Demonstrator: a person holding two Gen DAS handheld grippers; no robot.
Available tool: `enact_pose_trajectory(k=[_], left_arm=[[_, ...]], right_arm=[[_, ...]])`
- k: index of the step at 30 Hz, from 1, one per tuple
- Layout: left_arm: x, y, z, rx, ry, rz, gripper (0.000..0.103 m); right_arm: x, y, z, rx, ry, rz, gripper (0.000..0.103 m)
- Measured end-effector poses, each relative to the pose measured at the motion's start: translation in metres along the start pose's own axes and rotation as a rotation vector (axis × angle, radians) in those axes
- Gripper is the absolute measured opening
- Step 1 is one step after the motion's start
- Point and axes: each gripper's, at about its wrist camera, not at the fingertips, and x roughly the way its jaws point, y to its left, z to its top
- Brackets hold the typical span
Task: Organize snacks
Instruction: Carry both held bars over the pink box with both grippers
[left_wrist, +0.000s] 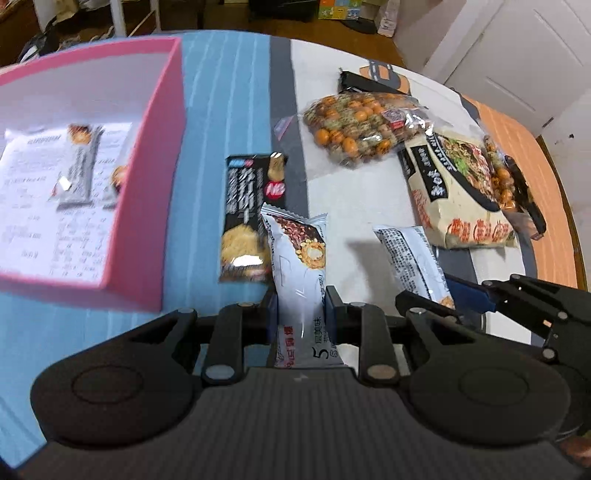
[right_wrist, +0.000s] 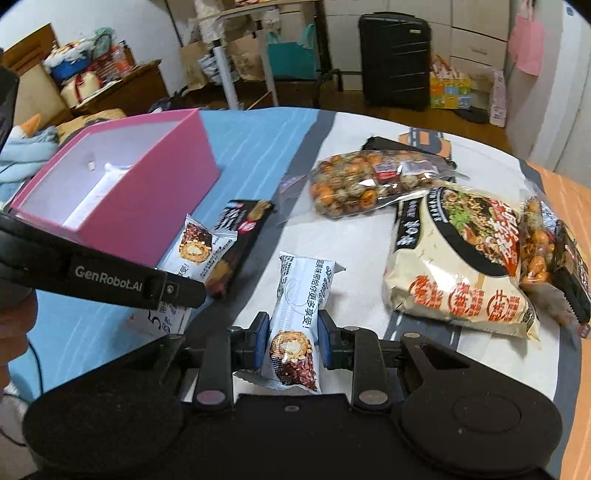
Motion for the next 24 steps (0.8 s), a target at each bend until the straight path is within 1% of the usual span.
enact_pose_trajectory(k=[3, 9, 11, 15, 19, 21, 24], left_arm=[[-0.007, 0.009, -0.012, -0.021, 0.016, -0.024, 0.024], [-0.027, 0.029, -0.039, -0.067, 0.017, -0.010, 0.024], [-0.035, 0.037, -0.045, -0.092, 0.006, 0.003, 0.024], [-0.054, 0.045, -0.054, -0.103, -0.029, 0.033, 0.024], [-0.074, 0.054, -0.061, -0.109, -0.053, 0.023, 0.024], [-0.084, 0.058, -0.065, -0.095, -0.068, 0.021, 0.024], [-0.099, 0.070, -0.068, -0.113, -0.083, 0.014, 0.024]], right_arm=[[-0.007, 0.005, -0.005, -0.010, 0.018, 0.021, 0.031], [-0.021, 0.019, -0.012, -0.062, 0.055, 0.055, 0.031], [-0.026, 0.028, -0.012, -0.094, 0.060, 0.066, 0.031], [-0.037, 0.045, -0.007, -0.146, 0.032, 0.088, 0.031], [-0.046, 0.063, -0.002, -0.200, 0.029, 0.130, 0.031], [-0.049, 0.072, 0.002, -0.220, 0.038, 0.157, 0.031], [-0.056, 0.084, 0.010, -0.249, 0.046, 0.203, 0.031]])
